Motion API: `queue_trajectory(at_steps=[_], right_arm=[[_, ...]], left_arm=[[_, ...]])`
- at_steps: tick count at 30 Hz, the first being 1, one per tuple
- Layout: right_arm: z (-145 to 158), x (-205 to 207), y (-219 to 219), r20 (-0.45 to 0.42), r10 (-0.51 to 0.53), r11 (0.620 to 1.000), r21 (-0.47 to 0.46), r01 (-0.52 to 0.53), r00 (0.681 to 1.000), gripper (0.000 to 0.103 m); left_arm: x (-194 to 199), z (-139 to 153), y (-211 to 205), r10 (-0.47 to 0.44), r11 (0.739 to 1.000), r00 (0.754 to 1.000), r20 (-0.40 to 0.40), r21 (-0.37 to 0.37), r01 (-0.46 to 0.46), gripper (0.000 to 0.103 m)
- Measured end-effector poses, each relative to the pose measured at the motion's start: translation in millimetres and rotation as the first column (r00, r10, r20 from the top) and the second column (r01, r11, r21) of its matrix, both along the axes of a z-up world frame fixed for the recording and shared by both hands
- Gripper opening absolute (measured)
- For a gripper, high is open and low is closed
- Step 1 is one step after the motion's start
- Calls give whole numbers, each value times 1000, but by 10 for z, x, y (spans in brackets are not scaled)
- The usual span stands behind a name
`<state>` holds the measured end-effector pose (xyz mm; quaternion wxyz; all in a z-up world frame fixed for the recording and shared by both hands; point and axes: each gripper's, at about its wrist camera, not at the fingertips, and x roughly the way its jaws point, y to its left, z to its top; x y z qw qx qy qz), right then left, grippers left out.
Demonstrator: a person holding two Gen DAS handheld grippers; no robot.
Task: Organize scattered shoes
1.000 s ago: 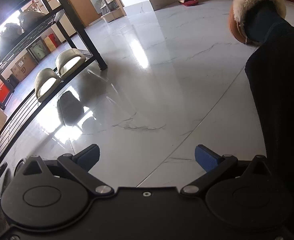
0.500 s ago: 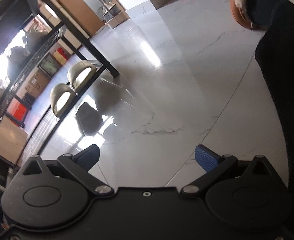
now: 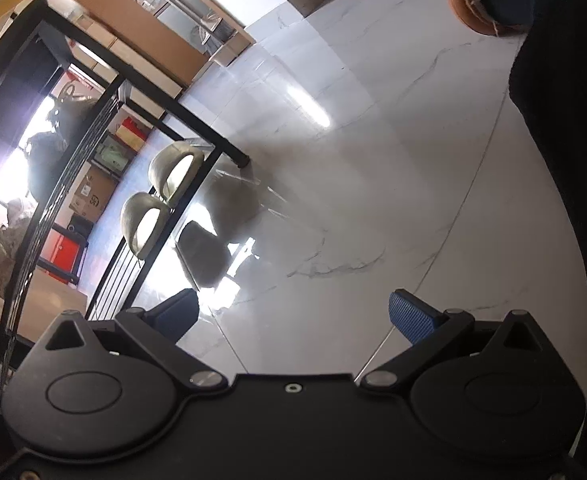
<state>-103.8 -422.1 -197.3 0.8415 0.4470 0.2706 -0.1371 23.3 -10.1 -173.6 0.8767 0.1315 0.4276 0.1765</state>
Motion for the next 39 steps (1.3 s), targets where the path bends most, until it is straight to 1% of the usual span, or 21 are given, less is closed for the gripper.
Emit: queue_trajectory(at_steps=[2, 4, 5, 6, 8, 10, 11, 14, 15, 18, 20, 21, 23, 24, 27, 30, 33, 35, 36, 38, 39], right_arm=[[-3, -4, -4, -2, -4, 1000, 5, 4, 1000, 103], [-2, -12, -1, -3, -5, 1000, 4, 5, 1000, 103], [1, -17, 2, -3, -6, 1000, 0, 6, 1000, 103], [2, -23, 4, -4, -7, 1000, -2, 7, 1000, 103], [3, -33, 7, -6, -10, 1000, -7, 10, 1000, 103], [-2, -37, 3, -12, -16, 1000, -7, 16, 1000, 103], [-5, -35, 4, -14, -17, 1000, -6, 17, 1000, 103], [-14, -30, 6, -20, -19, 1000, -3, 19, 1000, 103], [-18, -29, 7, -22, -20, 1000, -2, 20, 1000, 103], [-27, -24, 9, -29, -23, 1000, 1, 23, 999, 103], [-33, -21, 10, -33, -25, 1000, 3, 25, 999, 103], [-36, -19, 11, -35, -26, 1000, 4, 26, 999, 103], [-43, -15, 13, -39, -28, 1000, 6, 28, 999, 103], [-47, -12, 14, -41, -28, 1000, 7, 28, 999, 103], [-57, -5, 39, -49, -26, 1000, 0, 26, 998, 103], [-45, -7, 67, -53, -19, 999, -26, 18, 998, 103], [-40, -22, 68, -55, -23, 999, -36, 21, 998, 103], [-50, -27, 57, -60, -31, 999, -30, 29, 998, 103], [-56, -25, 53, -64, -34, 999, -28, 32, 997, 103], [-57, -20, 59, -66, -32, 999, -34, 30, 997, 103], [-56, -19, 65, -67, -29, 999, -40, 27, 997, 103]], left_arm=[[-31, 67, -78, -33, 999, 999, 0, -43, 33, 75], [-58, 125, -139, -55, 995, 998, -4, -83, 55, 80], [-77, 167, -183, -79, 991, 997, -8, -110, 77, 86], [-79, 177, -195, -87, 990, 996, -10, -113, 86, 92], [-107, 257, -297, -140, 984, 990, -19, -118, 136, 98], [-184, 422, -397, -222, 968, 975, 34, -109, 224, 99], [-185, 437, -384, -227, 967, 973, 44, -111, 230, 103], [-253, 647, -285, -258, 953, 955, 143, -127, 276, 102], [-245, 645, -256, -248, 954, 958, 145, -137, 268, 102], [-88, 534, 221, -177, 941, 976, 128, -268, 205, 102], [-3, 420, 513, -168, 912, 978, 120, -358, 201, 102], [35, 324, 775, -154, 884, 981, 117, -427, 189, 103], [18, 249, 978, -142, 842, 980, 142, -503, 195, 103], [-15, 185, 1117, -111, 793, 980, 162, -580, 186, 103], [-67, -4, 1280, -11, 658, 992, 124, -746, 101, 103], [-98, -49, 1188, -5, 656, 990, 143, -747, 111, 103], [-116, -5, 1004, -103, 725, 979, 176, -661, 195, 103], [-153, 50, 735, -223, 791, 956, 191, -538, 292, 103], [-170, 73, 618, -278, 811, 941, 192, -478, 337, 103], [-178, 66, 505, -365, 827, 912, 186, -385, 410, 102], [-203, 42, 370, -446, 832, 883, 148, -295, 469, 102]])
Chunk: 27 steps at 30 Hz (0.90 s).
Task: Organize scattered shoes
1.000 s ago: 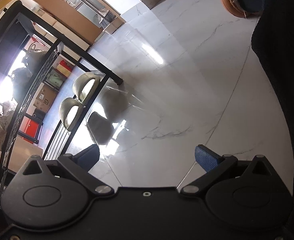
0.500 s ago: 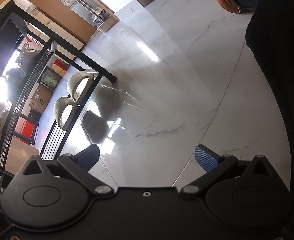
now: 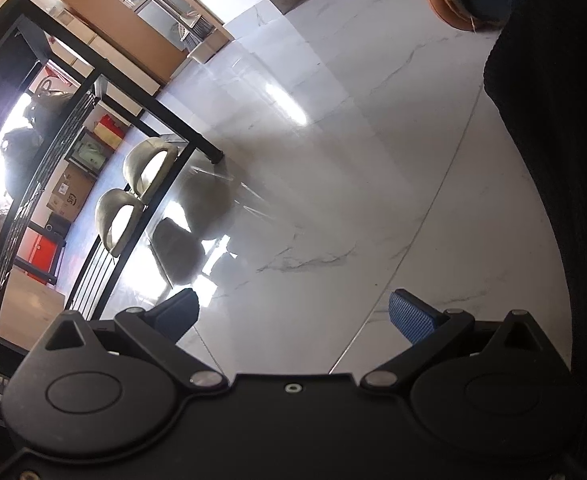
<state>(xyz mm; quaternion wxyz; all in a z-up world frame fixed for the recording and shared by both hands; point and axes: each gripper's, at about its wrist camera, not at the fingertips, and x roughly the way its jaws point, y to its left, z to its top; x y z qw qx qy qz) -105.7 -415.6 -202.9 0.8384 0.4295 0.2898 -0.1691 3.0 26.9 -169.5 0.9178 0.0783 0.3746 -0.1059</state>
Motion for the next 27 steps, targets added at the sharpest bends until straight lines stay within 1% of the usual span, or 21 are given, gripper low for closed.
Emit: queue_trajectory(at_steps=[1, 3, 5, 6, 8, 10, 11, 12, 14, 15, 16, 18, 19, 20, 23, 24, 27], right_arm=[[1, -1, 2, 0, 1, 1000, -3, -1, 1000, 103], [4, -15, -5, 0, -2, 1000, -5, 2, 1000, 103], [-4, -25, -22, -3, -12, 1000, 1, 12, 1000, 103], [-11, -22, -30, -5, -17, 1000, 7, 17, 1000, 103], [-27, -10, -39, -9, -21, 1000, 19, 21, 1000, 103], [-35, 6, -25, -11, -12, 1000, 20, 12, 1000, 103], [-35, 14, -16, -10, -7, 1000, 17, 7, 1000, 103], [-34, 18, -10, -10, -3, 1000, 14, 3, 1000, 103], [-28, 24, -1, -7, 3, 1000, 9, -3, 1000, 103], [-25, 25, 1, -6, 4, 1000, 7, -4, 1000, 103], [-24, 26, -2, -6, 3, 1000, 10, -3, 1000, 103], [-27, 27, -13, -3, -4, 1000, 22, 4, 1000, 103], [-27, 27, -16, -1, -6, 1000, 26, 6, 1000, 103], [-24, 27, -15, 0, -6, 1000, 26, 6, 1000, 103], [-18, 24, -20, 7, -2, 1000, 29, 2, 1000, 103], [-14, 18, -23, 9, -3, 1000, 31, 3, 1000, 103], [-7, 0, -44, 16, -12, 999, 44, 11, 1000, 103]], left_arm=[[-24, -19, -117, -61, 994, 998, 5, 93, 60, 102], [-61, -7, -200, -114, 978, 993, 32, 178, 107, 102], [-74, 24, -207, -136, 971, 990, 41, 205, 125, 102], [-87, 19, -177, -141, 970, 989, 38, 204, 130, 102], [-151, -46, -108, -143, 965, 990, 18, 226, 135, 102], [-119, -199, -88, -104, 959, 994, -35, 263, 110, 100], [-110, -269, -74, -83, 955, 995, -57, 279, 96, 93], [-123, -302, -48, -63, 956, 996, -61, 283, 77, 91], [-136, -267, -49, -38, 956, 998, -57, 288, 53, 89], [-105, -239, -113, 1, 957, 998, -69, 289, 19, 89], [-94, -218, -127, 19, 963, 997, -74, 268, 1, 88], [-91, -133, -171, 67, 983, 995, -80, 177, -52, 86], [-93, -80, -206, 96, 988, 992, -81, 129, -85, 86], [-98, -20, -268, 133, 987, 988, -78, 98, -125, 85], [-127, 77, -351, 195, 980, 977, -84, 44, -192, 84], [-141, 118, -376, 226, 974, 969, -99, 19, -225, 84], [-172, 152, -432, 319, 945, 931, -179, -18, -327, 84]])
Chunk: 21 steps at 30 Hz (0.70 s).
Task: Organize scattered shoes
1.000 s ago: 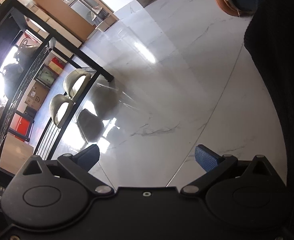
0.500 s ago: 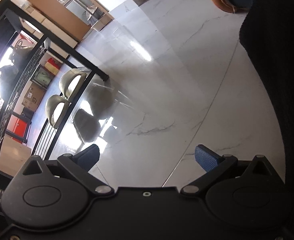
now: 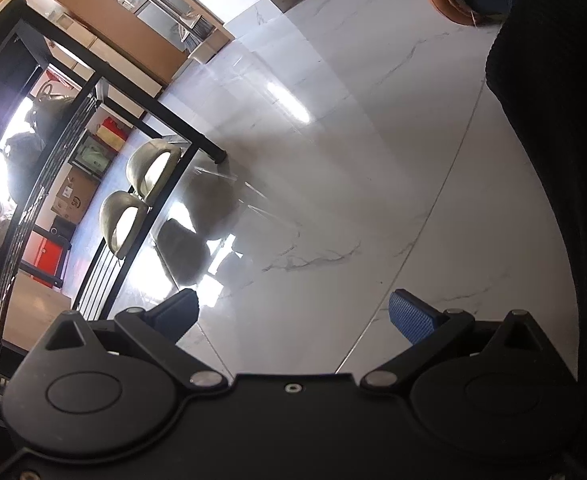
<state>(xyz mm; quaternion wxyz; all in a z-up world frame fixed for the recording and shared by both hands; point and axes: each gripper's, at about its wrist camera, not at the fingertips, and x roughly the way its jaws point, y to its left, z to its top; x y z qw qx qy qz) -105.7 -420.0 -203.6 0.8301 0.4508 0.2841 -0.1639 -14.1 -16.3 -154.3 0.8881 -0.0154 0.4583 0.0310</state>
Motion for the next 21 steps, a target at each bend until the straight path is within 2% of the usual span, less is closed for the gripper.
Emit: queue_trajectory(at_steps=[2, 4, 6, 11, 16, 21], right_arm=[[1, -4, -7, 2, -3, 1000, 7, 3, 1000, 103], [2, -4, -9, 4, -4, 1000, 10, 4, 1000, 103], [7, -3, -2, 6, 0, 1000, 8, -1, 1000, 103], [24, -14, 0, 12, 0, 1000, 7, 0, 1000, 103], [20, -26, -6, 10, -4, 1000, 14, 4, 1000, 103], [15, -32, 0, 21, 27, 999, 38, -28, 999, 103]], left_arm=[[-24, -83, -100, 39, 999, 997, -65, 18, -38, 80], [-96, -126, -226, 13, 996, 998, -55, 89, -8, 79], [-117, -140, -298, -7, 992, 999, -54, 127, 14, 78], [-57, -148, -374, -42, 991, 997, -63, 128, 50, 78], [-169, -186, -694, -162, 972, 985, -64, 160, 170, 79], [-134, -128, -644, -147, 979, 986, -77, 131, 156, 82]])
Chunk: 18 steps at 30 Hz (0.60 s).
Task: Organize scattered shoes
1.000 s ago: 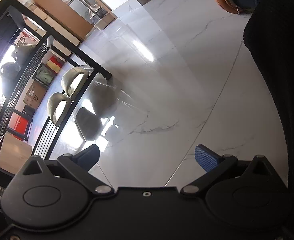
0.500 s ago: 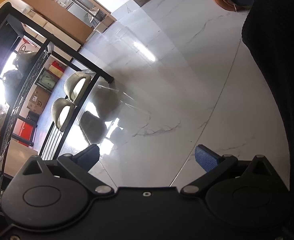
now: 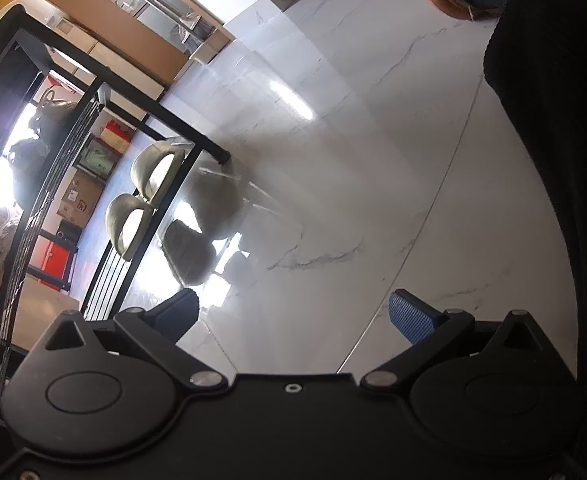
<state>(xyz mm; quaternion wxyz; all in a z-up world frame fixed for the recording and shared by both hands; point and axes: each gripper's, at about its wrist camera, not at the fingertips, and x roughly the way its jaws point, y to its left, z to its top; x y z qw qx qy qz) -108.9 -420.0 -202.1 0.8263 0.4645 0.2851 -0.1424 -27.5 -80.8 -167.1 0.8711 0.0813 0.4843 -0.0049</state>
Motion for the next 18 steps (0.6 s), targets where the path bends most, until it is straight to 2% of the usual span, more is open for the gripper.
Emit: queue_trajectory(at_steps=[4, 7, 10, 12, 13, 14, 15, 16, 17, 18], right_arm=[[25, 49, 73, 46, 84, 996, 28, -86, 995, 103], [106, 187, 299, 94, 261, 964, 23, -264, 961, 103], [253, 362, 726, 139, 484, 873, -12, -487, 864, 103], [348, 514, 1141, 144, 625, 778, -44, -626, 767, 103], [372, 574, 1301, 138, 663, 747, -57, -662, 736, 103], [389, 677, 1579, 124, 716, 697, -75, -713, 687, 103], [389, 765, 1801, 111, 750, 661, -83, -746, 652, 103], [368, 838, 1967, 93, 767, 641, -78, -764, 635, 103], [309, 968, 2274, 56, 797, 605, -64, -794, 602, 103], [278, 1028, 2411, 37, 808, 589, -56, -806, 587, 103]], left_arm=[[-76, 207, 192, 59, 998, 998, 35, 23, -60, 92], [-149, 356, 379, 76, 996, 995, 62, 32, -78, 99], [-215, 486, 634, 116, 993, 992, 58, 26, -118, 101], [-255, 546, 806, 166, 986, 985, 38, 0, -166, 101], [-290, 576, 881, 191, 982, 981, 33, -16, -190, 101], [-322, 605, 954, 215, 976, 976, 27, -32, -214, 101], [-346, 628, 1012, 236, 971, 971, 22, -43, -235, 102], [-368, 651, 1053, 251, 967, 968, 20, -51, -250, 101], [-414, 699, 1119, 273, 961, 962, 21, -63, -271, 102], [-460, 745, 1152, 277, 959, 960, 31, -69, -274, 102]])
